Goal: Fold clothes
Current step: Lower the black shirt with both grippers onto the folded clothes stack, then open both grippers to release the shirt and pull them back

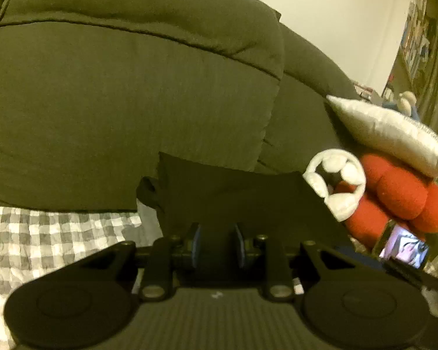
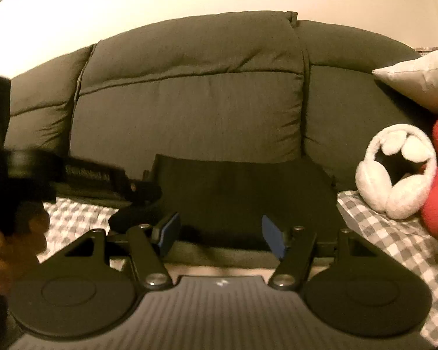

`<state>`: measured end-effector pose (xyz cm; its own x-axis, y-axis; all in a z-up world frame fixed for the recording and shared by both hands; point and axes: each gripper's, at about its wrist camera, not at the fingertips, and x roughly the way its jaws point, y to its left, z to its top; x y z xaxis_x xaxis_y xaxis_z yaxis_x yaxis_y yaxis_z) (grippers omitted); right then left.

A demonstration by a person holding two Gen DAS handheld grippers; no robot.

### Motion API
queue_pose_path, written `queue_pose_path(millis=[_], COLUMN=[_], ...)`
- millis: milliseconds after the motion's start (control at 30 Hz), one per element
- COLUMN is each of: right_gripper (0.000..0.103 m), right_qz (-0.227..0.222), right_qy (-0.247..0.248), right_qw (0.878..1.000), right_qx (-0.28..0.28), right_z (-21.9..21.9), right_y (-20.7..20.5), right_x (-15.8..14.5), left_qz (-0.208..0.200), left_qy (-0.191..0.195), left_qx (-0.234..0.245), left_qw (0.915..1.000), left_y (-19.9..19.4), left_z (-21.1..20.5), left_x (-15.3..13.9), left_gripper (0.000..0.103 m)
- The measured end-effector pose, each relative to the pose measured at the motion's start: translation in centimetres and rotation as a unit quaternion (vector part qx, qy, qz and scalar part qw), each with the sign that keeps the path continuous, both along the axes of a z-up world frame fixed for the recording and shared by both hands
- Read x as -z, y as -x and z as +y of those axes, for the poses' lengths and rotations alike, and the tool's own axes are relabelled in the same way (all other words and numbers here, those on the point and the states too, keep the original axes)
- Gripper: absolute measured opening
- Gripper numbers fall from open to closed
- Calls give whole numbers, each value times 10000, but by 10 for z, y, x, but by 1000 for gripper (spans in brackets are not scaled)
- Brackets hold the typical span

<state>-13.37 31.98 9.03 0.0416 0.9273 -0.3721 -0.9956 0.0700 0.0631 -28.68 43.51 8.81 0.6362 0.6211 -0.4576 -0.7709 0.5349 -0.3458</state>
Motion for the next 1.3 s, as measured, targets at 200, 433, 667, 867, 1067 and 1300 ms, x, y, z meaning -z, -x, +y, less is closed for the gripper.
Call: queue_pose_path(millis=[200,433,667,867,1067,1300], right_gripper=[68,69,69,70,72,76], right_qz=[-61,-81,108,190,425,275], right_qy=[66,71,125,390,478,611], right_qw=[9999,9996,9995,9990,9979,9976], right_qx=[46,266,263,47,-28,-165], right_z=[-22,-44,-73,-85,-88,-96], right_y=[9,20,21,7,-2,11], right_x=[-15,-33,-43,-40,-36,-6], left_qz=[-314,-263,389,564,866,1113], left_qy=[-60,85,-119,-340,-29,-71], left_qx=[129,179,-14,-323,-399,-588], left_qw=[9994,9995,9992,9973,9954,9920], left_y=[12,4,-16,-9,10,11], left_z=[-17,-11,-22,-53,-81,-110], left_x=[-17,-9,23,26,42,44], left_gripper=[28,30,33,37,38,45])
